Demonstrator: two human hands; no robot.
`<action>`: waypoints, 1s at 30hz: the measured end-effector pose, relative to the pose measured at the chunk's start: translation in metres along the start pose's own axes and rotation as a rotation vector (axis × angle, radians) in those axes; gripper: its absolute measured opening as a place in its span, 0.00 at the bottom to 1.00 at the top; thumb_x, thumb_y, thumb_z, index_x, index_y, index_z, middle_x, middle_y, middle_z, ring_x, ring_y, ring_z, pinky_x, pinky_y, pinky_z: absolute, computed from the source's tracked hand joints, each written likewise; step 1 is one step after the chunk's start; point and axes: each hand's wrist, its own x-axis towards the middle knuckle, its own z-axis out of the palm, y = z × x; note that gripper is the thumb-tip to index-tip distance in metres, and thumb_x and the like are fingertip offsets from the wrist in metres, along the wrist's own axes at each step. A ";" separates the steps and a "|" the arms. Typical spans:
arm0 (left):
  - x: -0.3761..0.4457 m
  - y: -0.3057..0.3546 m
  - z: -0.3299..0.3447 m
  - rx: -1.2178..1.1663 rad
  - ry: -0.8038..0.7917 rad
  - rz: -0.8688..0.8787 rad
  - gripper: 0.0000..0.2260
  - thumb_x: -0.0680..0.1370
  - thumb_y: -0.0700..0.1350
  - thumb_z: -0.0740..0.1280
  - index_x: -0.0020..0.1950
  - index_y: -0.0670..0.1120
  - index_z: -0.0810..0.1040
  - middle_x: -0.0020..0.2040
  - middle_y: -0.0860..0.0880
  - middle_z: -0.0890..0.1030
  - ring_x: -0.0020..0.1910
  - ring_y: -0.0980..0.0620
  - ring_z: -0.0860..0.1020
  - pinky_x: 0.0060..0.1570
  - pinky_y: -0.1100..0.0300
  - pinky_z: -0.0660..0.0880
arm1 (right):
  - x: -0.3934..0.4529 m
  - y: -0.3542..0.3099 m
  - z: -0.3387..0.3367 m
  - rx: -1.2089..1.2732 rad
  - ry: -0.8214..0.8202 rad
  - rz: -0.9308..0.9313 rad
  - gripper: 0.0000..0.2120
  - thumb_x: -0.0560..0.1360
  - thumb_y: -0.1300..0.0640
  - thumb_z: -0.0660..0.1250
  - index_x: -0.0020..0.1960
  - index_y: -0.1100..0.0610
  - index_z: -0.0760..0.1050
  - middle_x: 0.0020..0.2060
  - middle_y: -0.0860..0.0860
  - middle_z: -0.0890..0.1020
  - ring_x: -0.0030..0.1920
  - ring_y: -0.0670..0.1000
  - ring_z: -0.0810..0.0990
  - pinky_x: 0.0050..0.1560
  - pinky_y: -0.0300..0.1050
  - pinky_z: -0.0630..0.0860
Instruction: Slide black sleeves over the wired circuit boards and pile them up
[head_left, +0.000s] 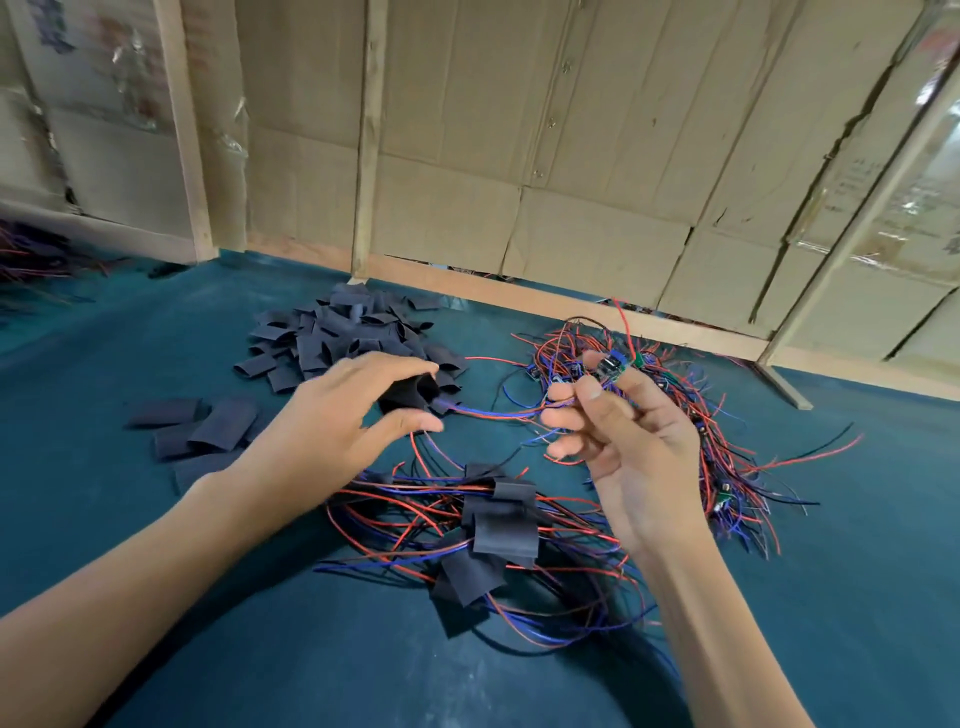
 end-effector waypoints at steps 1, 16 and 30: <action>-0.002 0.005 0.002 -0.038 0.007 0.001 0.19 0.76 0.64 0.66 0.64 0.61 0.74 0.58 0.70 0.75 0.59 0.71 0.72 0.59 0.76 0.63 | 0.000 -0.001 0.000 0.008 0.021 -0.002 0.08 0.74 0.64 0.68 0.53 0.60 0.76 0.40 0.61 0.86 0.36 0.54 0.86 0.29 0.41 0.79; -0.011 0.024 0.014 0.012 -0.014 0.087 0.20 0.76 0.59 0.69 0.64 0.50 0.78 0.56 0.56 0.81 0.56 0.56 0.77 0.59 0.68 0.69 | -0.003 0.001 0.003 -0.077 0.003 0.040 0.10 0.72 0.62 0.70 0.53 0.60 0.78 0.41 0.64 0.86 0.37 0.57 0.87 0.31 0.44 0.81; -0.006 0.041 0.008 0.204 0.025 0.346 0.15 0.79 0.47 0.63 0.58 0.37 0.80 0.50 0.46 0.81 0.48 0.46 0.79 0.53 0.56 0.73 | -0.013 0.008 0.012 -0.343 -0.382 0.171 0.25 0.65 0.73 0.75 0.58 0.54 0.81 0.44 0.53 0.81 0.41 0.54 0.80 0.40 0.45 0.80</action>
